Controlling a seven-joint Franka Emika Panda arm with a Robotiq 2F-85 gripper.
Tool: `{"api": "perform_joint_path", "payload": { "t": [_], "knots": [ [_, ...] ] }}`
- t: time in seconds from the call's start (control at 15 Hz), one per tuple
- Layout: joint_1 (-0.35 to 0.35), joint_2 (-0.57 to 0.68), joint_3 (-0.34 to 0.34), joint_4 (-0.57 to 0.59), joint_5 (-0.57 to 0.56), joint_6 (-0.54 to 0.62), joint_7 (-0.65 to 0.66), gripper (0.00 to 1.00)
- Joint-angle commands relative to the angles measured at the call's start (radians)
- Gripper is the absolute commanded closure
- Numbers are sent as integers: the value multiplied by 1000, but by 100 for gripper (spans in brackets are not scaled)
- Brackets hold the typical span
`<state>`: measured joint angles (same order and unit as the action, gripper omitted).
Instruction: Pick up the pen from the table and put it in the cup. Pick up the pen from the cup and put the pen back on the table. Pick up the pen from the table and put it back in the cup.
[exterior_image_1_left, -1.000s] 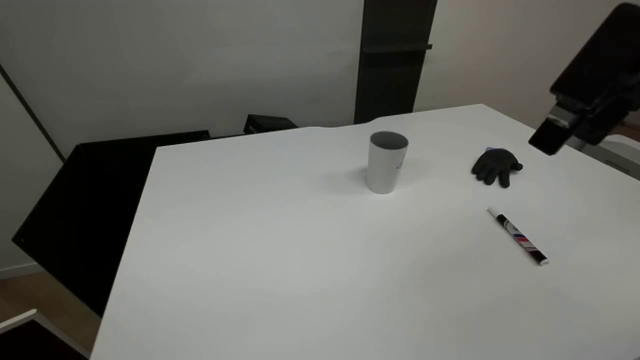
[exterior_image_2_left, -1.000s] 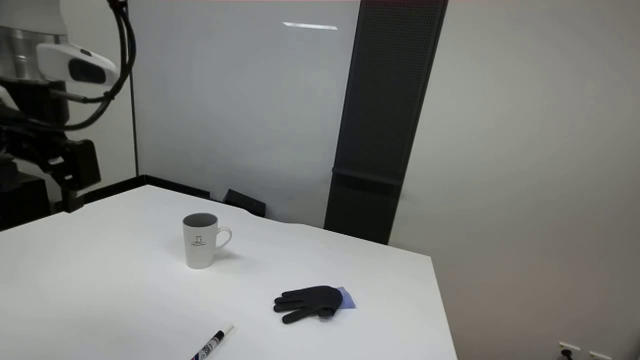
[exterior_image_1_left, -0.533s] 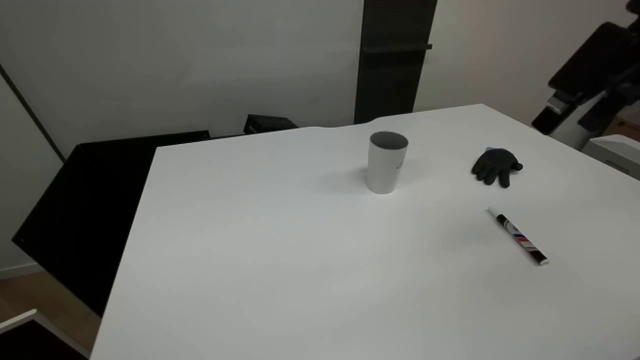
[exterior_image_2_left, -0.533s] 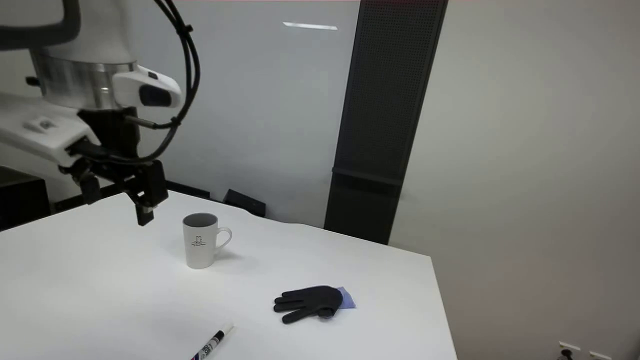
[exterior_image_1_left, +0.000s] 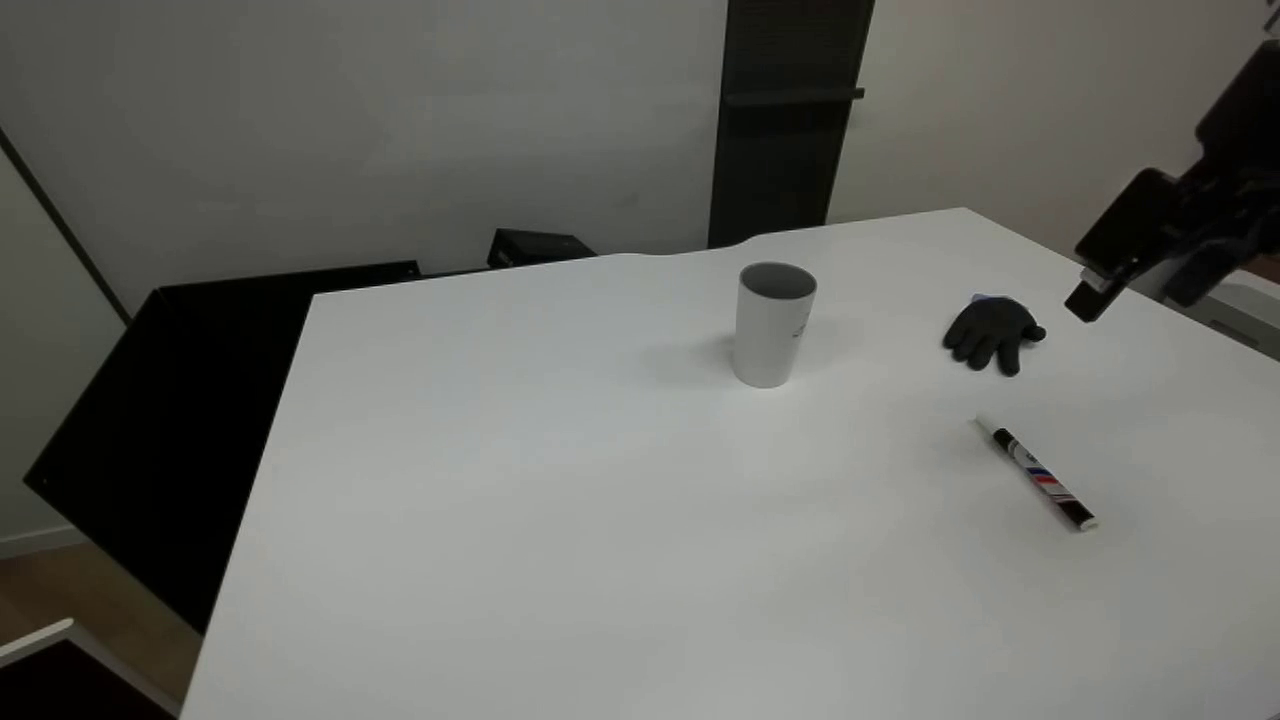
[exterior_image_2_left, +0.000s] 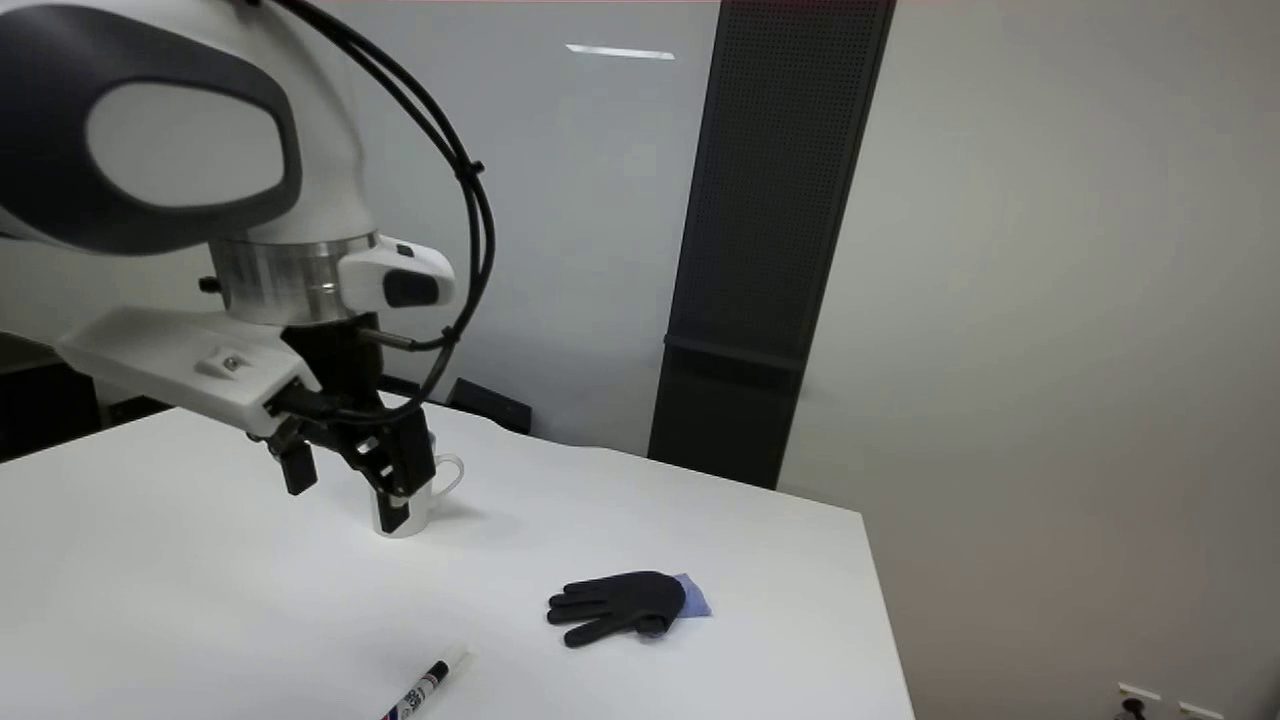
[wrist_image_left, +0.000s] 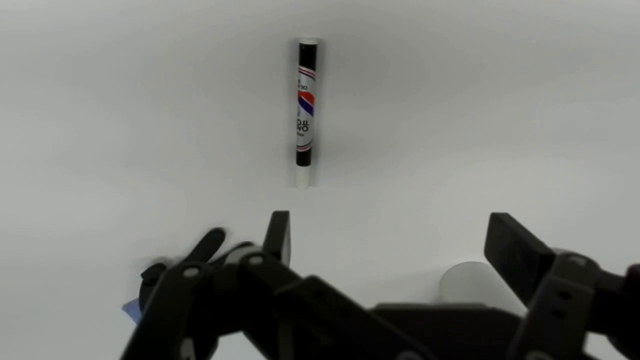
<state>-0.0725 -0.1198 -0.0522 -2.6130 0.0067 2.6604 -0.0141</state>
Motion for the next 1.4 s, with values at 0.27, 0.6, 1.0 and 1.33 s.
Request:
{"api": "perform_joint_path", "payload": {
  "t": [0.27, 0.6, 1.0, 1.33],
  "knots": [
    [-27, 189, -25, 126, -87, -37, 75, 0],
    [-15, 290, -31, 172, -61, -25, 56, 0],
    [4, 396, -19, 208, -48, 13, 49, 0],
    [16, 441, -18, 206, -9, 34, 77, 0]
  ]
}}
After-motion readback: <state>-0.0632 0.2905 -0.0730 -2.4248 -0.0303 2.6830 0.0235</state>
